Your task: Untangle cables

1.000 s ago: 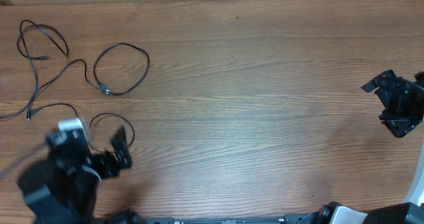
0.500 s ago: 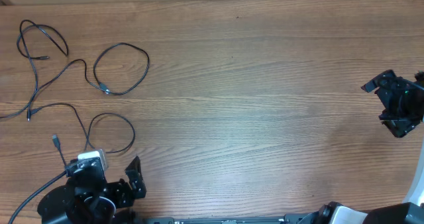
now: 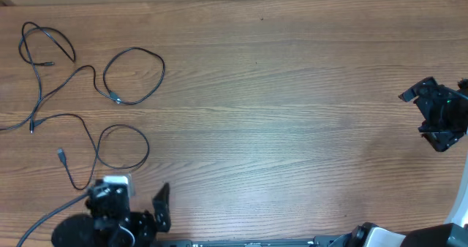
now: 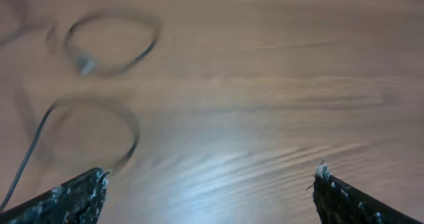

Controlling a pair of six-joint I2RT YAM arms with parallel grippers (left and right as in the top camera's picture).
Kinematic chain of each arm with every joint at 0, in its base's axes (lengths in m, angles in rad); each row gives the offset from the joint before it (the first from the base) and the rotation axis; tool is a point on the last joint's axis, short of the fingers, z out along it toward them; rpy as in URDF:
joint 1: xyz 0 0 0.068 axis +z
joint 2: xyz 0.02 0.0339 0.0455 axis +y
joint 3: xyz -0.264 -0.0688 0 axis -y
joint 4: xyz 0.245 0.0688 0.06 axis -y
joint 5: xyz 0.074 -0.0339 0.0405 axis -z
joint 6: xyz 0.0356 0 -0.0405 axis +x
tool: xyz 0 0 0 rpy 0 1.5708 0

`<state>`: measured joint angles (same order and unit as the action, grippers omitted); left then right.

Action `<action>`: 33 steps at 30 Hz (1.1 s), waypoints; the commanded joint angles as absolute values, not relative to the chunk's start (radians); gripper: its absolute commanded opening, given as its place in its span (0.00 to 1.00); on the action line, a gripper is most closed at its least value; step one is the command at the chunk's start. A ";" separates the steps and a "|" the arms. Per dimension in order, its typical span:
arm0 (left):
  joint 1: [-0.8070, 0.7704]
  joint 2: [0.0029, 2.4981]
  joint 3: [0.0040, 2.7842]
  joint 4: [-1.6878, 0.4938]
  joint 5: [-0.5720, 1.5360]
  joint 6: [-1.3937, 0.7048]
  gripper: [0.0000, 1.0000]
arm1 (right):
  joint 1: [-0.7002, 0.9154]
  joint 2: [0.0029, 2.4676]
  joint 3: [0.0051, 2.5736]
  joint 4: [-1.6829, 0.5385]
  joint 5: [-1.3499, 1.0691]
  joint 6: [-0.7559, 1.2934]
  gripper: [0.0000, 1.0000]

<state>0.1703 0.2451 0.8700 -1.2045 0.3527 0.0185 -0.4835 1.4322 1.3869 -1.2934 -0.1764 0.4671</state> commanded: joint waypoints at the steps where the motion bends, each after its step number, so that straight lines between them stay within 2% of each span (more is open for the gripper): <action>1: 0.076 0.172 0.823 -1.132 0.421 0.019 1.00 | -0.484 1.418 1.400 -1.288 -0.176 0.466 1.00; 10: 0.068 0.004 0.530 -0.696 0.424 0.019 1.00 | -0.484 1.418 1.400 -1.288 -0.176 0.466 1.00; 24: 0.003 0.003 0.147 -0.164 0.299 0.025 1.00 | -0.484 1.418 1.400 -1.288 -0.176 0.466 1.00; 30: -0.011 0.003 0.026 -0.068 0.274 0.019 1.00 | -0.484 1.418 1.400 -1.288 -0.176 0.466 1.00; 33: -0.056 0.003 0.005 -0.049 0.188 0.009 1.00 | -0.484 1.418 1.400 -1.288 -0.176 0.466 1.00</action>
<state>-0.0132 0.0151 0.0288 -0.0666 0.2848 0.0219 -0.4835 1.4322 1.3869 -1.2942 -0.1764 0.4671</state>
